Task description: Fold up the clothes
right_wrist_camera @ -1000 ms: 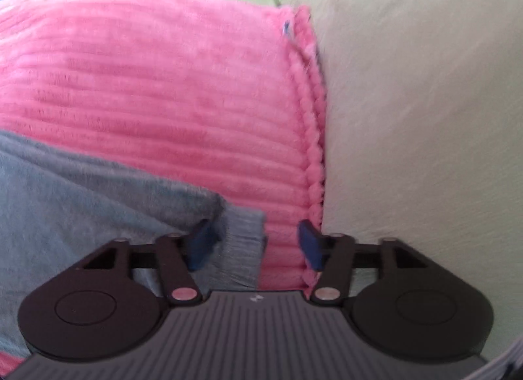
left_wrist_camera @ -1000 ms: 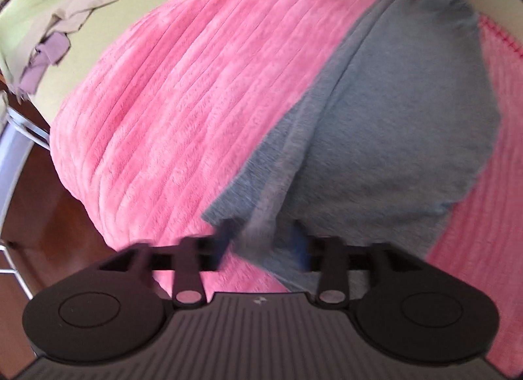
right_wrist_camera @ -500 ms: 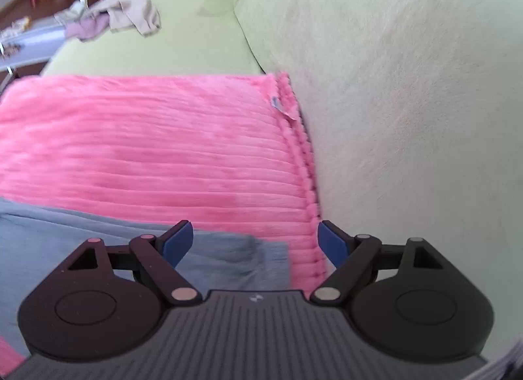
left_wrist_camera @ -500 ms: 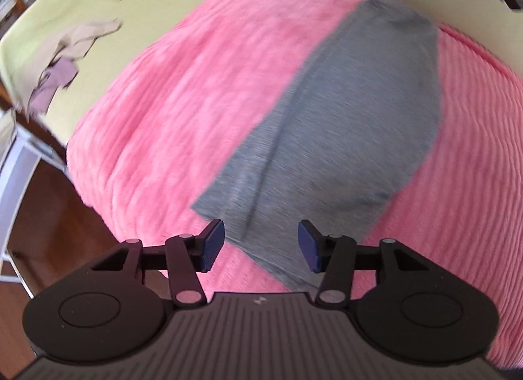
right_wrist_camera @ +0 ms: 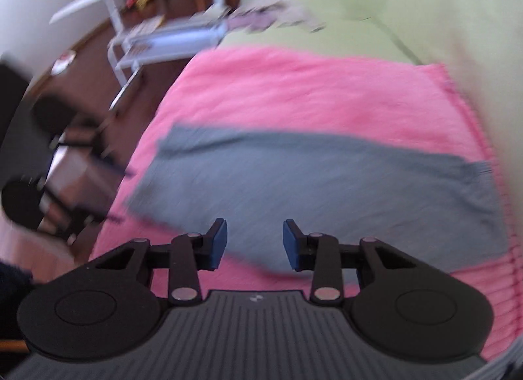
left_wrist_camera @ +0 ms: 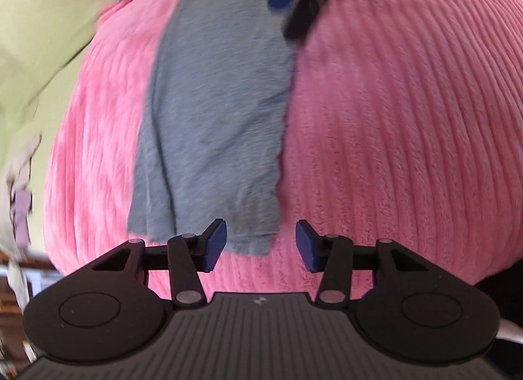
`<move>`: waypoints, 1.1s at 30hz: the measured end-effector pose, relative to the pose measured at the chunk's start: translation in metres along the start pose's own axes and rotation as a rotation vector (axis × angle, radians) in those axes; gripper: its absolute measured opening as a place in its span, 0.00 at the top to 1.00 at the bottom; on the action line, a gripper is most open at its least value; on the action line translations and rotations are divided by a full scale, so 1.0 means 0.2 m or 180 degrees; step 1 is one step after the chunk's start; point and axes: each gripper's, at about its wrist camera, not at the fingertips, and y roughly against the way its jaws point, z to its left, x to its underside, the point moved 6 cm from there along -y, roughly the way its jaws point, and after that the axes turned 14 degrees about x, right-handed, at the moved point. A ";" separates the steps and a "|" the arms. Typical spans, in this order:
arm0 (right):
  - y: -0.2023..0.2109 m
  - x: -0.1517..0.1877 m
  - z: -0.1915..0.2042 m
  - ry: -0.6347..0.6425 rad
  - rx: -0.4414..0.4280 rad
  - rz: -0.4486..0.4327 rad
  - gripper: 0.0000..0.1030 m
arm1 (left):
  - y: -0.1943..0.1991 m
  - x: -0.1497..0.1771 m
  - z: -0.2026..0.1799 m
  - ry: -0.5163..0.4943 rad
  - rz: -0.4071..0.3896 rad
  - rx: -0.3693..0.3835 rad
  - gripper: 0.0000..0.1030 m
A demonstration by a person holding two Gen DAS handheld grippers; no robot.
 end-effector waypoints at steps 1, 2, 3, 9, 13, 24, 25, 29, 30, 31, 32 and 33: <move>-0.01 0.01 0.04 -0.0061 -0.0002 0.0016 0.67 | 0.02 0.01 0.02 0.0002 -0.0029 -0.0002 0.48; -0.01 0.02 0.06 -0.0140 -0.0010 0.0028 0.66 | 0.05 0.02 0.09 0.0043 -0.0080 -0.0040 0.48; 0.00 0.01 0.10 -0.0287 0.0010 0.0005 0.64 | 0.07 0.03 0.14 0.0064 -0.0088 -0.0101 0.48; 0.03 -0.02 0.37 -0.0766 0.0568 -0.0107 0.51 | 0.02 0.03 0.43 -0.0038 0.0077 -0.0240 0.49; -0.01 -0.05 0.46 -0.1181 0.0696 0.0001 0.50 | -0.06 0.04 0.48 -0.0254 0.0180 -0.0054 0.59; -0.14 -0.19 0.74 -0.1776 0.1653 0.0262 0.51 | -0.09 0.14 0.62 -0.0824 -0.0129 0.0556 0.99; -0.15 -0.20 0.76 -0.1789 0.1734 0.0290 0.54 | -0.06 0.15 0.64 -0.0875 -0.0164 0.0615 0.99; -0.20 -0.23 0.79 -0.1820 0.1852 0.0405 0.69 | -0.06 0.19 0.69 -0.0966 -0.0188 0.0707 0.99; -0.22 -0.23 0.80 -0.1767 0.1881 0.0441 0.70 | -0.06 0.20 0.69 -0.0991 -0.0188 0.0715 0.99; -0.25 -0.24 0.81 -0.1668 0.1937 0.0481 0.71 | -0.07 0.20 0.70 -0.1015 -0.0198 0.0729 0.99; -0.27 -0.24 0.82 -0.1586 0.2000 0.0501 0.71 | -0.08 0.20 0.70 -0.1034 -0.0207 0.0744 0.99; -0.29 -0.25 0.83 -0.1523 0.2053 0.0509 0.71 | -0.08 0.20 0.70 -0.1047 -0.0214 0.0764 0.99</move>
